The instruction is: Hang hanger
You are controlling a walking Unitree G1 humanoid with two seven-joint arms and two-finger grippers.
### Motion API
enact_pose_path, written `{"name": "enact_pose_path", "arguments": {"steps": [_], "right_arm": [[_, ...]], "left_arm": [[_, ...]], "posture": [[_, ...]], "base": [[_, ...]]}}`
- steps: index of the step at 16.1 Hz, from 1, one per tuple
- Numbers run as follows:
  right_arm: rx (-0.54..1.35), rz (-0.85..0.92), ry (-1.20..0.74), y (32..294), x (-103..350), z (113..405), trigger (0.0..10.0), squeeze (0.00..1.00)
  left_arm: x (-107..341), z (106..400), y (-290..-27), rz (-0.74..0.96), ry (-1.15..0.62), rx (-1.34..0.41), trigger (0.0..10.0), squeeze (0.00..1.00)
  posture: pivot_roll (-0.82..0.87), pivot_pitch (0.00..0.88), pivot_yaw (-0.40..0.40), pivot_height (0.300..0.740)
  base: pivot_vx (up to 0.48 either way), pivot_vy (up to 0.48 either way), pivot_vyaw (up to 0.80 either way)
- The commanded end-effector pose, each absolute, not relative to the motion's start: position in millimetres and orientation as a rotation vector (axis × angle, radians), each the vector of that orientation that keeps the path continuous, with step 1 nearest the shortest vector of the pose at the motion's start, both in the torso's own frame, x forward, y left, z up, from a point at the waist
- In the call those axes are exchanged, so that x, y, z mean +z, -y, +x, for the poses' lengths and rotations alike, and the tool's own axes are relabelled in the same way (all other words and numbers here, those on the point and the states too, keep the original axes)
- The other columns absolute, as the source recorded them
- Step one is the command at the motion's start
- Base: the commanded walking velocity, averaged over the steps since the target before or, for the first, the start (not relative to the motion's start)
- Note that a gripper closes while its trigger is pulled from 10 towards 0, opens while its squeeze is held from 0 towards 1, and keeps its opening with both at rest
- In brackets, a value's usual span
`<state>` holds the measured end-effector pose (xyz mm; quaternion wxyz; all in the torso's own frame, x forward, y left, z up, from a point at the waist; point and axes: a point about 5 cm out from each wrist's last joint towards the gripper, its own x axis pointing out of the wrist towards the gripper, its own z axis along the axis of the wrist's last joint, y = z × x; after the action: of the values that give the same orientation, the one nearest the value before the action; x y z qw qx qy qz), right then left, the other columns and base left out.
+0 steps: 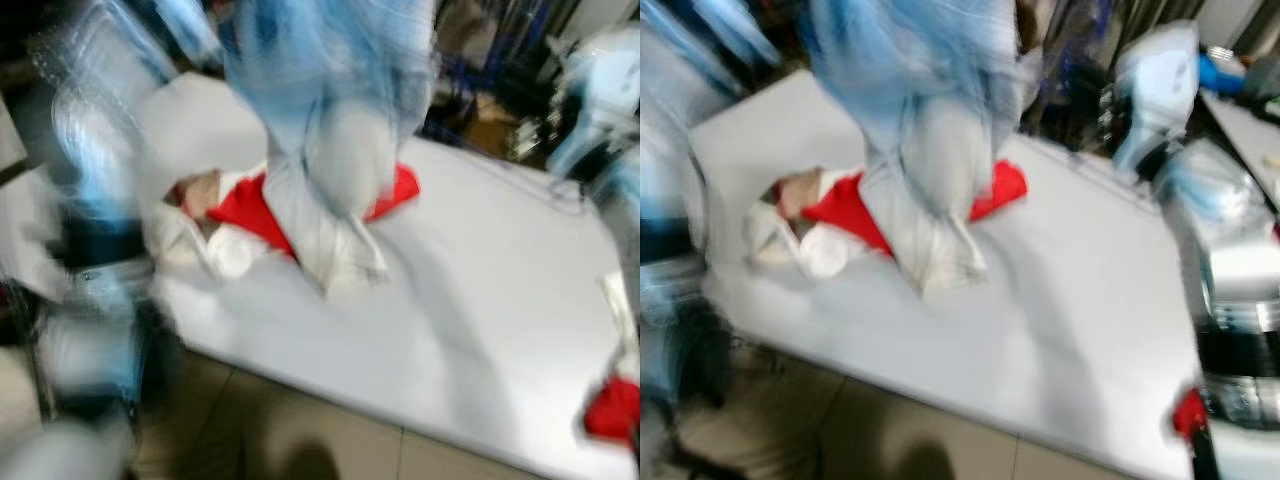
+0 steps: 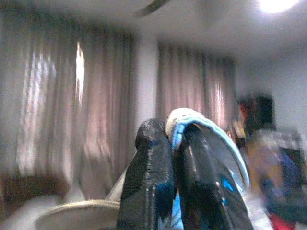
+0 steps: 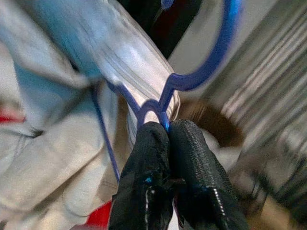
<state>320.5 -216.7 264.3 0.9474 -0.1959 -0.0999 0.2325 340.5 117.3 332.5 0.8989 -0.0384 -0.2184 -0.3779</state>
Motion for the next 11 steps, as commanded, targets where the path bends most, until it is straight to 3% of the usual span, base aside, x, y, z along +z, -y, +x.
{"name": "enact_pose_path", "arguments": {"steps": [1, 3, 6, 10, 11], "right_arm": [[0.516, -0.441, 0.202, 210.0, 263.9, 317.8, 10.0, 0.0], [0.632, -0.474, 0.078, 205.6, 238.6, 306.8, 10.0, 0.0], [0.851, -0.509, -0.107, 201.7, 205.8, 274.8, 10.0, 0.0], [0.892, -0.484, -0.214, 210.0, 193.3, 260.1, 10.0, 0.0], [0.957, -0.48, -0.272, 210.0, 188.4, 248.9, 10.0, 0.0]], "left_arm": [[302.2, 339.6, -106.5, -0.025, 0.369, -0.771, 10.0, 0.0], [237.2, 336.8, -96.5, 0.049, 0.185, -0.738, 10.0, 0.0], [168.4, 333.3, -101.5, 0.16, -0.105, -0.675, 10.0, 0.0], [138.3, 332.4, -104.4, 0.334, -0.217, -0.709, 10.0, 0.0], [128.0, 333.4, -110.1, 0.386, -0.281, -0.708, 10.0, 0.68]], "posture": [[0.06, 0.0, -0.126, 0.74], [0.05, 0.0, -0.125, 0.74], [0.04, 0.0, -0.117, 0.74], [0.03, 0.0, -0.114, 0.74], [0.03, 0.0, -0.113, 0.74]], "base": [[0.3, 0.0, 0.0], [0.0, 0.0, 0.0], [0.0, 0.0, 0.0], [0.0, 0.0, 0.0], [0.0, 0.0, 0.0]]}}
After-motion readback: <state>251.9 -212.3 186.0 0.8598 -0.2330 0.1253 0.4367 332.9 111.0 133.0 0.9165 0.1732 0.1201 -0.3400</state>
